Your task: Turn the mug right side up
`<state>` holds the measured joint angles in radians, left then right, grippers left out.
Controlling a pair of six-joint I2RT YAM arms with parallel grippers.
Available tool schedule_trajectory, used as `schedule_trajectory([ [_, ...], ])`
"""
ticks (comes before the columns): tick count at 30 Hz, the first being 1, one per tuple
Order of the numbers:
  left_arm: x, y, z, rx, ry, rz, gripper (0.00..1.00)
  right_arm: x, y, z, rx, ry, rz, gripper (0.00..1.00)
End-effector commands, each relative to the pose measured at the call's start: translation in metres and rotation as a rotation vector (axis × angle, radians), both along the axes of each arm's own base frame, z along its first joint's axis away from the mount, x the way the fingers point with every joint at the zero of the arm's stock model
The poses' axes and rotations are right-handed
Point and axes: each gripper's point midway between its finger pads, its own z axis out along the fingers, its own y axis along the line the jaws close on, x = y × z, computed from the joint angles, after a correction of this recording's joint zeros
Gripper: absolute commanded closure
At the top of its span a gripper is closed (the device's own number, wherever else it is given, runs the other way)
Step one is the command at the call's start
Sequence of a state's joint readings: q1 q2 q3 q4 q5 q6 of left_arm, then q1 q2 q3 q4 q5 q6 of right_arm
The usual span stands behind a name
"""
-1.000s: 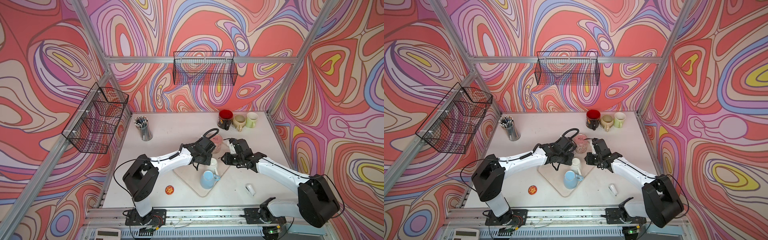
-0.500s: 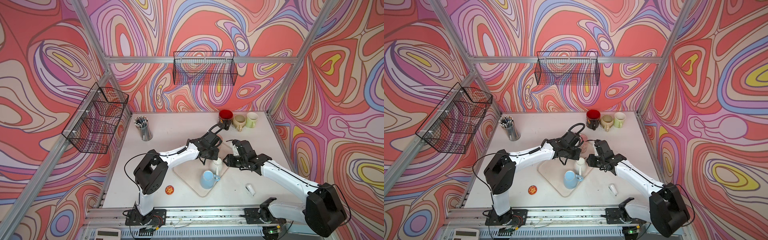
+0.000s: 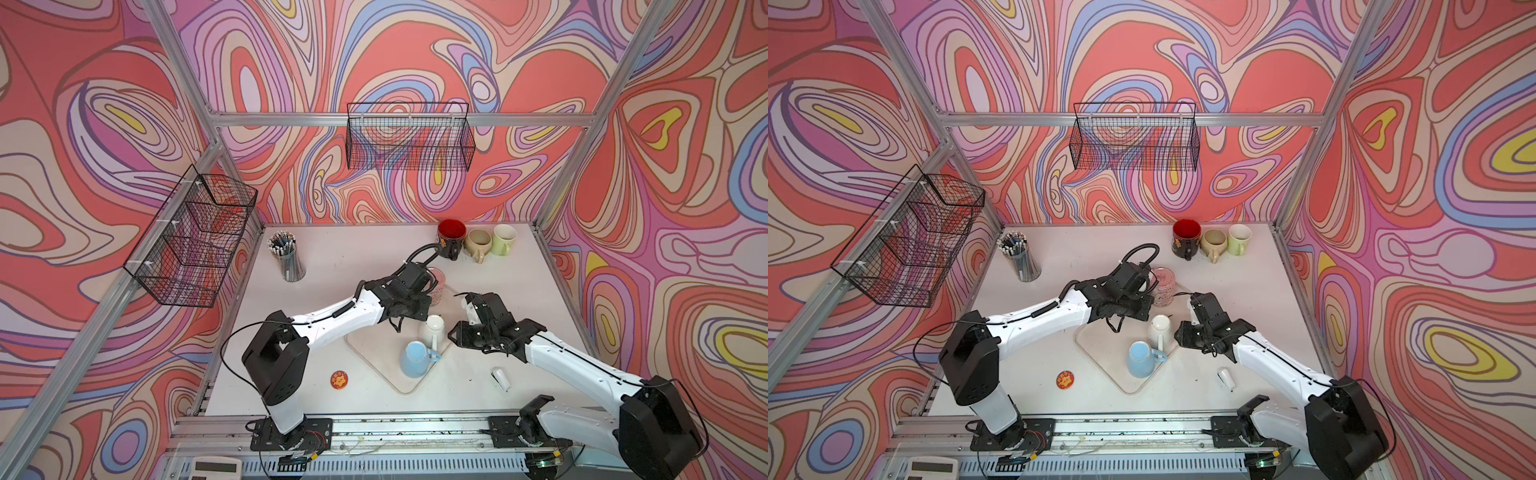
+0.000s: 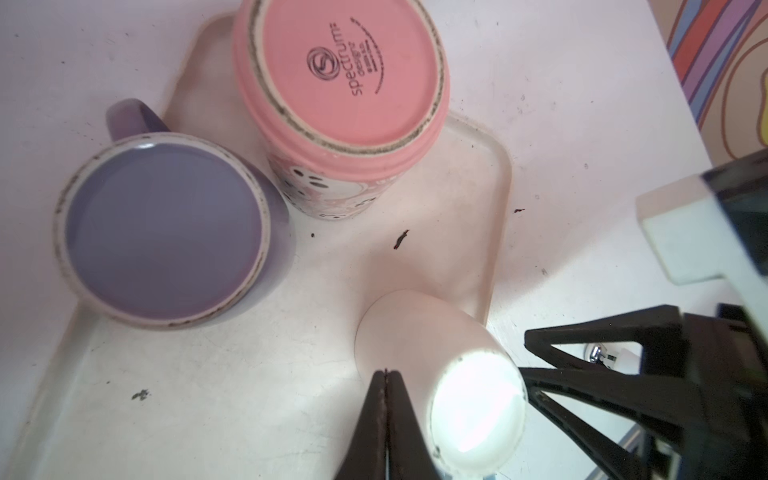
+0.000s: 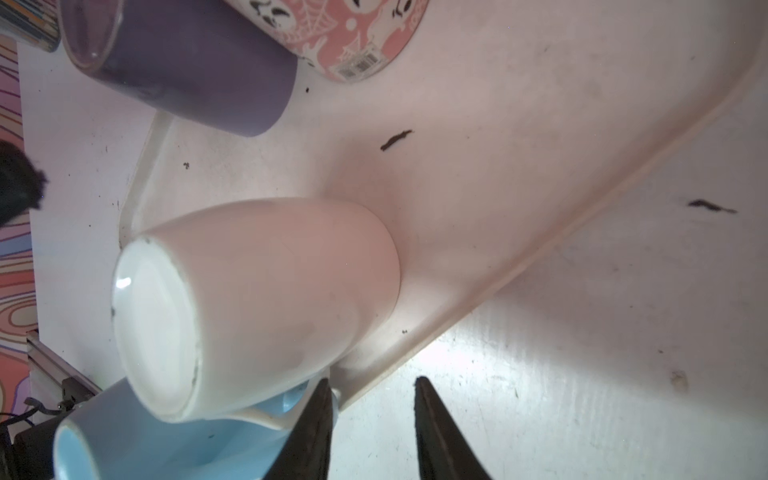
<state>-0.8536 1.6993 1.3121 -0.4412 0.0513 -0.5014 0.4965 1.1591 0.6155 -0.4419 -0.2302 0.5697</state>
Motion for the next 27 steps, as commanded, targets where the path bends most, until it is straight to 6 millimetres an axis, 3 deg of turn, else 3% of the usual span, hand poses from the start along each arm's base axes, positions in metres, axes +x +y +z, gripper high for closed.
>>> schedule_trajectory([
  [1, -0.007, 0.012, -0.001, 0.010, 0.005, 0.009, 0.93, -0.006, 0.012, 0.001, 0.044, 0.003, 0.024, 0.59],
  [6, -0.014, 0.024, -0.004, 0.022, 0.005, 0.023, 0.93, -0.007, 0.024, -0.002, 0.072, -0.005, 0.037, 0.49],
  [23, -0.035, 0.056, -0.004, 0.064, -0.009, 0.032, 0.92, 0.024, 0.050, -0.009, 0.137, -0.003, 0.005, 0.46],
  [27, -0.037, 0.059, -0.001, 0.078, -0.007, 0.021, 0.85, 0.033, 0.056, -0.010, 0.145, -0.011, 0.004, 0.45],
])
